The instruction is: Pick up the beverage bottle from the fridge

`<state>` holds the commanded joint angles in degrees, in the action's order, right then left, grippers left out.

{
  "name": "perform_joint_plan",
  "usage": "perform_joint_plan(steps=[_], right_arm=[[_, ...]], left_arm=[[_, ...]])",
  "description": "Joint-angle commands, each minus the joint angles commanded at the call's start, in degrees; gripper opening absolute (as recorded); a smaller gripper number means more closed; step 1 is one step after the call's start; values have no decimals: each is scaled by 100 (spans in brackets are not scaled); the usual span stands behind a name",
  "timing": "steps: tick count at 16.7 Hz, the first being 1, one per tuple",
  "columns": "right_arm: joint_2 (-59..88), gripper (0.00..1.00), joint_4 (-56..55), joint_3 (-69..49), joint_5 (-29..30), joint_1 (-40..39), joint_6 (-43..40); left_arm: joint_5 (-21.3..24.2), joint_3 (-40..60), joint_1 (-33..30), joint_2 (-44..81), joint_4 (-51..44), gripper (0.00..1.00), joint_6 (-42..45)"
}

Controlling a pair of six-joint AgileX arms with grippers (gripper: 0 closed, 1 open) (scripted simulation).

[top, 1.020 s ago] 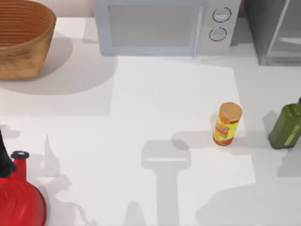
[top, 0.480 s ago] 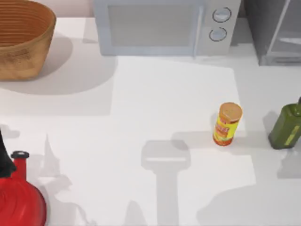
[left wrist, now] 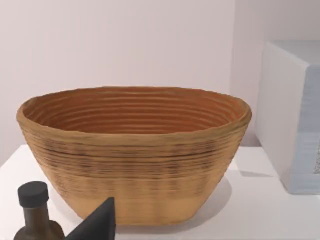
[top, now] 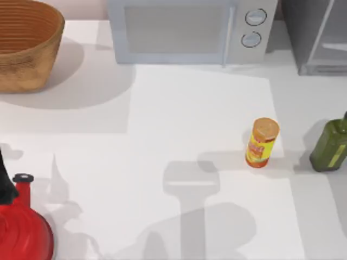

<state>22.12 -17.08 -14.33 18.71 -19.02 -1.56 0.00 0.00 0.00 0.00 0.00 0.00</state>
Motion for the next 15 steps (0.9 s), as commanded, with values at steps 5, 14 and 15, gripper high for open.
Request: perform_joint_plan(steps=[5,14,15], right_arm=[[2764,0,-1357,-1050,1987,-1992,198],[8090,0,-3642,-2788,5438,-5336,786],[8508,0,-3855,-2955,5730,-5611,821]], left_arm=[[0,0,0,0,0,100,0],[0,0,0,0,0,100,0],[0,0,0,0,0,100,0]])
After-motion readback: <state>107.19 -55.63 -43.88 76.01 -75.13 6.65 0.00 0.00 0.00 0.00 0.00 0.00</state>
